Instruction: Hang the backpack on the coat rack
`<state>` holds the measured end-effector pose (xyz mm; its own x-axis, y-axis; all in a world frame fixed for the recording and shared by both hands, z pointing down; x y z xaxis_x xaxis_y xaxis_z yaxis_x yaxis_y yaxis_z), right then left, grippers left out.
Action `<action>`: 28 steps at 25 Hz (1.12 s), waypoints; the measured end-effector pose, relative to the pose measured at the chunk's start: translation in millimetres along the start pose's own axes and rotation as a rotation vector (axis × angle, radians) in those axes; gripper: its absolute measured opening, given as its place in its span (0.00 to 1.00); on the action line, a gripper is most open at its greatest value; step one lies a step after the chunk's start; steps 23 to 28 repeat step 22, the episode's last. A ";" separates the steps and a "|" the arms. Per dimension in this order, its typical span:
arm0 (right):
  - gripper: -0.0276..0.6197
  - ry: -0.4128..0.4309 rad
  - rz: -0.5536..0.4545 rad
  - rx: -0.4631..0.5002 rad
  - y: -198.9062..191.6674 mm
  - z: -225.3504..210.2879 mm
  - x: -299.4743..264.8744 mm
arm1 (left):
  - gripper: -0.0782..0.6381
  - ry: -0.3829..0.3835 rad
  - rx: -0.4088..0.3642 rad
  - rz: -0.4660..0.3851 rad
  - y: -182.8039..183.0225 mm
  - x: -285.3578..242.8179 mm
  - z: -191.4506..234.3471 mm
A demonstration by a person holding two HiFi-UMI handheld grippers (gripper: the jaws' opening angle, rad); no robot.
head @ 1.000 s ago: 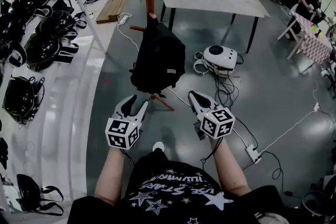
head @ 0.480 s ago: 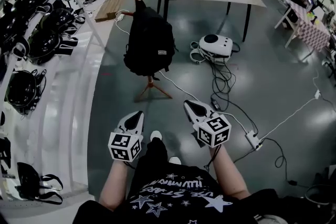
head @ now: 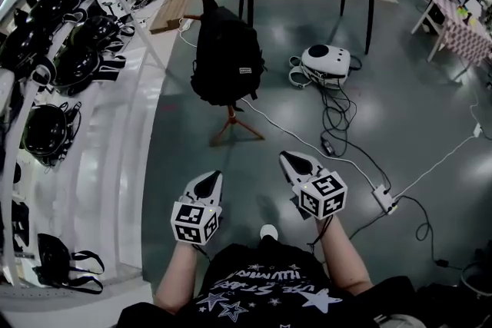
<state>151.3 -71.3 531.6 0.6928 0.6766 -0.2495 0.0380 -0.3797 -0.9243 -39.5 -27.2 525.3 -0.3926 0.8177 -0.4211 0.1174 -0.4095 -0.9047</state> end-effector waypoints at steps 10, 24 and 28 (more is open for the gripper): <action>0.06 0.030 0.054 0.062 -24.0 69.1 12.4 | 0.13 0.013 0.051 -0.013 -38.9 69.9 -0.5; 0.06 0.038 0.045 0.083 -79.5 228.9 92.4 | 0.13 0.031 0.062 -0.006 -116.8 246.8 -12.2; 0.06 0.038 0.045 0.083 -79.5 228.9 92.4 | 0.13 0.031 0.062 -0.006 -116.8 246.8 -12.2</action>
Point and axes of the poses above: the fingertips, and each gripper's own axes: x backward along the fingers, z to its left, y out of its top, the point moved 2 cm from there along x, backward along the fingers, and after that the axes turned 2 degrees about y, right-handed, at the moved point
